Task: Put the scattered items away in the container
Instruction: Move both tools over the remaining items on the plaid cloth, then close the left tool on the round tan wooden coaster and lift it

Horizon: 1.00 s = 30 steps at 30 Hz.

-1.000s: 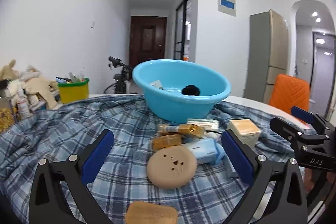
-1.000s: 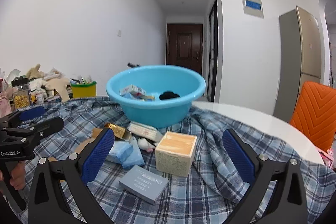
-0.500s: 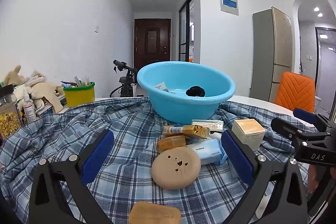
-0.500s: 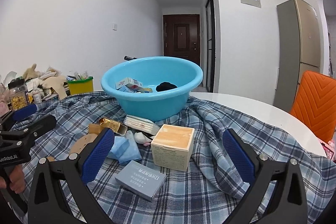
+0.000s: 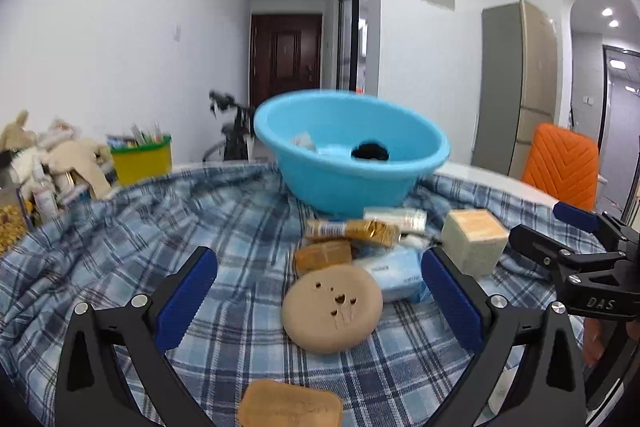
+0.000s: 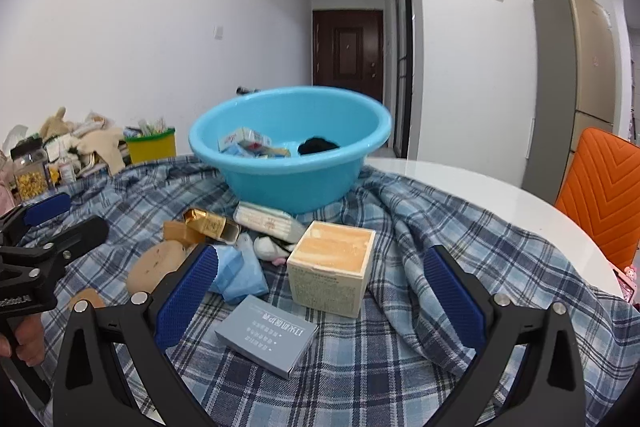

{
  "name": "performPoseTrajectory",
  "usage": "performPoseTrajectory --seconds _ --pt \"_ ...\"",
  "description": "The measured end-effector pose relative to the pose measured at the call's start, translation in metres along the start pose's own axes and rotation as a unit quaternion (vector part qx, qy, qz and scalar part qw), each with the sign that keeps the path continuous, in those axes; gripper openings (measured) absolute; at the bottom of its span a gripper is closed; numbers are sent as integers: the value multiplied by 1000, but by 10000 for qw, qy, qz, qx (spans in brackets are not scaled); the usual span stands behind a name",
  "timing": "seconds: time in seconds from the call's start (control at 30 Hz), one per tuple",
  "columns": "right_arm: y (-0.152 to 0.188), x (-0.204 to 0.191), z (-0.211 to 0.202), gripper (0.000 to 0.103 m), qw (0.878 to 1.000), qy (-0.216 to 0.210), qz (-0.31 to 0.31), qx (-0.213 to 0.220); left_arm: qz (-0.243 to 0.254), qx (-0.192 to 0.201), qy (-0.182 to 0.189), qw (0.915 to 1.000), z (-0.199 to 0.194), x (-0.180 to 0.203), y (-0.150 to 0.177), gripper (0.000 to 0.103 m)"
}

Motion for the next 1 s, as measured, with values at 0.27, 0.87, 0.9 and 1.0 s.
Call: performPoseTrajectory --seconds 0.27,0.87,0.9,1.0 --pt "6 3 10 103 9994 -82 131 -299 -110 -1167 313 9926 43 2 20 103" --pt "8 5 17 103 9984 -139 253 -491 -612 -2313 539 9695 82 -5 51 83" --pt "8 4 17 103 9985 -143 234 -482 -587 -2287 518 9703 81 -5 50 83" --pt "7 4 16 103 9986 -108 233 -454 -564 -2175 506 9731 77 -4 47 81"
Point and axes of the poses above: each gripper's, at about its wrist camera, not at the fingertips, and z roughly the way its jaws point, x to its right, y to its underside, the point moved 4 cm from there along z, roughly the way its jaws point, and after that the axes turned 8 degrees about x, right-handed, at the moved point
